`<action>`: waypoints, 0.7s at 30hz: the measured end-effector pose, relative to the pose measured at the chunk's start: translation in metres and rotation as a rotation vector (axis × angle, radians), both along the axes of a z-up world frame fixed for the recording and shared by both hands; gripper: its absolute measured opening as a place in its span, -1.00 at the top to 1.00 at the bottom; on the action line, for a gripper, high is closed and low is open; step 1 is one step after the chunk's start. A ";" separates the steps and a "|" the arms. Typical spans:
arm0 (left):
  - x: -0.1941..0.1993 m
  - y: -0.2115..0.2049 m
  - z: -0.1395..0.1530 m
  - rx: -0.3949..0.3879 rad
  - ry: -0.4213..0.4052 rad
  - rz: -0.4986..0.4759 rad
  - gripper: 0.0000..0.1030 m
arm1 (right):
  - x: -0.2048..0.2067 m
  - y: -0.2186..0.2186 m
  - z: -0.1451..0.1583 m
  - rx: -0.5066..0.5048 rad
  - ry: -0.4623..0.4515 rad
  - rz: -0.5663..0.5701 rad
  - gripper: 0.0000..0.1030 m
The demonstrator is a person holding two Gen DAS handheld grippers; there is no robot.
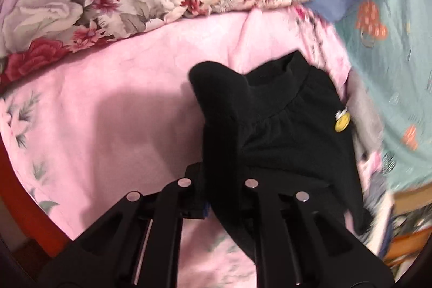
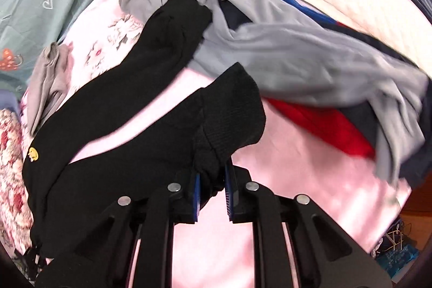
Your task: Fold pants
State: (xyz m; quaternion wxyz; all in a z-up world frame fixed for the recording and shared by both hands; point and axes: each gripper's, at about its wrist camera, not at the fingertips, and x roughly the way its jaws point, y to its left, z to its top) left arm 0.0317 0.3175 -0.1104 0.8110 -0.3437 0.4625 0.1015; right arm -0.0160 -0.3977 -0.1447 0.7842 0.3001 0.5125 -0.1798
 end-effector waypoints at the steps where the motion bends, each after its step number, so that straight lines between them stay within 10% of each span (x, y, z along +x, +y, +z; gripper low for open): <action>1: 0.002 -0.003 -0.003 0.023 0.015 -0.012 0.74 | -0.007 0.002 -0.001 -0.010 0.010 0.003 0.71; 3: -0.001 -0.008 0.003 0.058 0.013 -0.020 0.49 | -0.011 0.005 -0.022 -0.029 0.065 0.011 0.63; 4: -0.002 -0.010 0.008 0.077 0.016 -0.021 -0.14 | -0.010 0.004 -0.032 -0.036 0.092 0.013 0.35; 6: -0.017 -0.015 0.040 0.175 -0.065 -0.004 -0.61 | -0.006 0.010 -0.039 -0.105 0.129 0.033 0.09; 10: -0.011 -0.027 0.086 0.266 -0.108 -0.045 -0.67 | -0.005 0.020 0.009 -0.311 0.119 0.049 -0.17; 13: 0.042 -0.045 0.098 0.198 -0.087 -0.200 -0.67 | 0.020 0.013 0.050 -0.236 -0.037 0.080 -0.50; 18: 0.143 -0.091 0.073 0.168 -0.004 -0.422 -0.64 | 0.120 -0.017 0.036 -0.104 -0.057 0.136 -0.46; 21: 0.179 -0.108 0.042 0.195 0.085 -0.478 -0.26 | 0.152 -0.033 0.010 -0.137 0.039 0.091 -0.13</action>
